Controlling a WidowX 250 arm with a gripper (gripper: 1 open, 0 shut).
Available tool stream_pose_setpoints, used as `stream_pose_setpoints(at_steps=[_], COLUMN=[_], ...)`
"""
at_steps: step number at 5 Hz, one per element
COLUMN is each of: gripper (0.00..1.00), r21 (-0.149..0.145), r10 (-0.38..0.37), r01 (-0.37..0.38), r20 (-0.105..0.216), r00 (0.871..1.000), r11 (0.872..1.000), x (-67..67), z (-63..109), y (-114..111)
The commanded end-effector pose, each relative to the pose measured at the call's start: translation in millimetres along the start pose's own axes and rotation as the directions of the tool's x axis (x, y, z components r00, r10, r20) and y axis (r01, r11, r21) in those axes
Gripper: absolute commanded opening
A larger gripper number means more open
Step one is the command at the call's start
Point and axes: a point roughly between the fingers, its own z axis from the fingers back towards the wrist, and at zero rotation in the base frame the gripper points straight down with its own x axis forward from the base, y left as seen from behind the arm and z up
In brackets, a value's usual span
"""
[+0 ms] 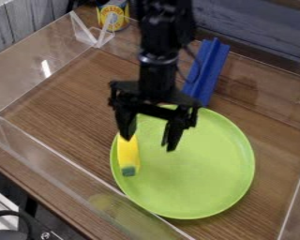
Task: Put the banana in the green plate
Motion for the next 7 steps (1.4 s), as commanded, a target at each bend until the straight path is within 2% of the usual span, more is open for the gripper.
stream_pose_setpoints(at_steps=[1,2,3,5,7], gripper=[1.00,1.00,1.00,1.00,1.00], r21=[-0.054,-0.104,-0.127,-0.136,-0.142], r10=[0.130,0.263,0.307,0.306,0.207], r01=[-0.127,-0.256,-0.297,-0.294,-0.192], r20=[0.059,0.065,0.072,0.078,0.099], r00=[0.990,0.963,0.949,0.949,0.973], r11=[0.990,0.961,0.946,0.946,0.971], x=[-7.4,-12.1,-12.5,-13.6,6.4], z=[-8.4,-17.3,-22.0,-0.1,-8.2], y=[10.4,16.2,14.7,18.3,42.2])
